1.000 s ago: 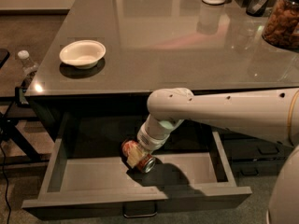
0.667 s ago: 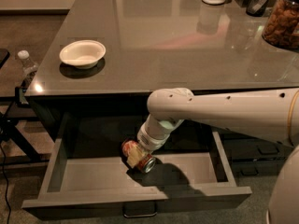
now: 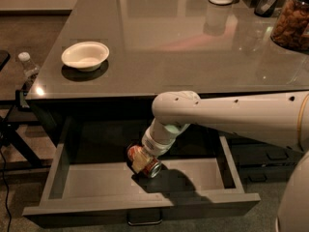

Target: Place coke can into top drawer

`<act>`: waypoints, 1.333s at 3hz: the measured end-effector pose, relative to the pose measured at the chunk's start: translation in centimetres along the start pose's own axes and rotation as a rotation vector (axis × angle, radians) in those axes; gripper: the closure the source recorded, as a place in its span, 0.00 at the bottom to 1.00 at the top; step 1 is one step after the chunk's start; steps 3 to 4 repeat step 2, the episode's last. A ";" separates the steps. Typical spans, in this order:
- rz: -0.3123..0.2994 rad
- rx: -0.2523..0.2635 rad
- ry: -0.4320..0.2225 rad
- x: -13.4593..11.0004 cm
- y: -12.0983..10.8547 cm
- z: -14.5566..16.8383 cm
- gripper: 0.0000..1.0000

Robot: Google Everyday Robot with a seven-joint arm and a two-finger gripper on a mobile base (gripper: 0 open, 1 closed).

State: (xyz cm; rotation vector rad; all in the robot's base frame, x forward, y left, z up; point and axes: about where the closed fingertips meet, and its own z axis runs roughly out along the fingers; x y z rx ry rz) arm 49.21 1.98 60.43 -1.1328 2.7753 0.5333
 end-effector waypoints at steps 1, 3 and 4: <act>0.000 0.000 0.000 0.0 0.0 0.0 0.00; 0.000 0.000 0.000 0.0 0.0 0.0 0.00; 0.000 0.000 0.000 0.0 0.0 0.0 0.00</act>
Offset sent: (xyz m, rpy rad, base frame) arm 0.0000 0.0000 0.0000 0.0000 0.0000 0.0000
